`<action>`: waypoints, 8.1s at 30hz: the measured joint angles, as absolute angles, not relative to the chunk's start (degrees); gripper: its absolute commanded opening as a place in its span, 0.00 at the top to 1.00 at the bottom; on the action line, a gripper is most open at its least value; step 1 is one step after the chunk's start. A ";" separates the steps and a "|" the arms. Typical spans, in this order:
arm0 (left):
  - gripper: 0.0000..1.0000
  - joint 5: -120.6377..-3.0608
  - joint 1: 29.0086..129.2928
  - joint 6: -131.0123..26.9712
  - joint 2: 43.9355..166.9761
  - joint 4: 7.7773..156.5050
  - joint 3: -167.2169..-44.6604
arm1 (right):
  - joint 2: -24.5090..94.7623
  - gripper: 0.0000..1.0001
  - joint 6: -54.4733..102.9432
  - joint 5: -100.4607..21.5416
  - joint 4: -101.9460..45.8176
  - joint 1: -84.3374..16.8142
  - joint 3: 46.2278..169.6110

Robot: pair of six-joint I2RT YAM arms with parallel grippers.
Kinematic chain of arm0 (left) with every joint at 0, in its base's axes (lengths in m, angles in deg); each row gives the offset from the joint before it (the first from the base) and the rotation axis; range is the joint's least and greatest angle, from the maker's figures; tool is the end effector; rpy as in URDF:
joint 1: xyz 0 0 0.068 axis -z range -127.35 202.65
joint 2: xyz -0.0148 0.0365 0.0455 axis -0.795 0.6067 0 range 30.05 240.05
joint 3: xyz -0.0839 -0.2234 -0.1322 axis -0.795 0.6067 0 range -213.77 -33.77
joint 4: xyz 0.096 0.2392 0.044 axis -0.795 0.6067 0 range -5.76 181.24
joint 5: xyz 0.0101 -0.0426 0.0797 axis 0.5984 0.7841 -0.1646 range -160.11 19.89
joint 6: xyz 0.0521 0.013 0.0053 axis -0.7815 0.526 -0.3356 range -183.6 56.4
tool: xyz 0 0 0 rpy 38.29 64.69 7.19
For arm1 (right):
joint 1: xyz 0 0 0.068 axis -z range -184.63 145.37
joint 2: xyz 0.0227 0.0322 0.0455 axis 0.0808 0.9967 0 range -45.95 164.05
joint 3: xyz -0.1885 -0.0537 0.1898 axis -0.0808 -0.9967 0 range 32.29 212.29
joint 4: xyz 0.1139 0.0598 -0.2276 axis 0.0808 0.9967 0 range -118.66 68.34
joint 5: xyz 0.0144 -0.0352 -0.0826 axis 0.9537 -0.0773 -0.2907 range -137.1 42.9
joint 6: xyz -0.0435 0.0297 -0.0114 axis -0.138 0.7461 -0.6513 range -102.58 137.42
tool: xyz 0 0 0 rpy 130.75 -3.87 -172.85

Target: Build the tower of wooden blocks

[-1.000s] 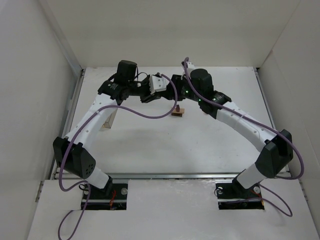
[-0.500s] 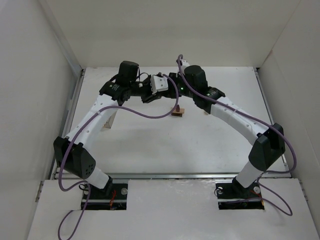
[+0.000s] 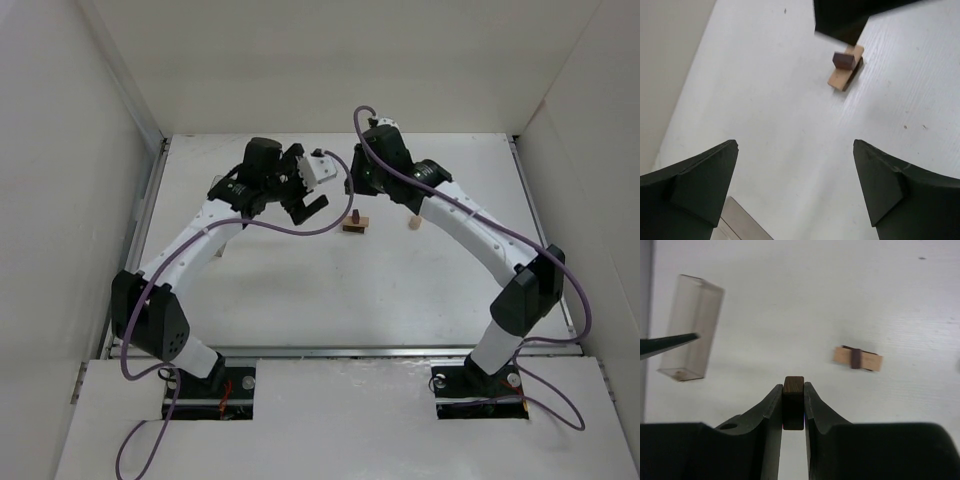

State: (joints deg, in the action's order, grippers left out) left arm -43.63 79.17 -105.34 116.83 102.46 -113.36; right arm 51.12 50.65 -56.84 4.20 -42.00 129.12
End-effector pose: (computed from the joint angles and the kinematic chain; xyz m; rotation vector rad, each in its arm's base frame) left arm 0.3074 -0.1712 0.3605 1.3374 1.4552 -0.2922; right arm 0.3129 0.2315 0.3749 0.0219 2.1874 0.5323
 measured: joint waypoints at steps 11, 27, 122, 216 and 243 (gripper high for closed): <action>0.00 -54.93 79.15 -97.45 107.94 96.47 -98.04 | 57.02 1.00 50.06 -65.73 17.47 -37.78 129.93; 0.14 -46.87 92.11 -117.88 132.15 116.89 -130.91 | 54.58 1.00 46.09 -58.63 14.32 -24.60 118.28; 0.27 -73.31 78.04 -78.89 122.76 103.27 -112.92 | 73.46 1.00 51.53 -63.37 15.66 -36.21 133.80; 0.27 -73.53 78.04 -78.93 121.44 103.10 -112.09 | 75.58 0.33 52.88 -69.19 23.28 -39.05 141.80; 0.27 -73.53 78.04 -78.91 121.03 102.86 -111.35 | 78.07 0.47 53.30 -68.05 23.39 -39.22 141.82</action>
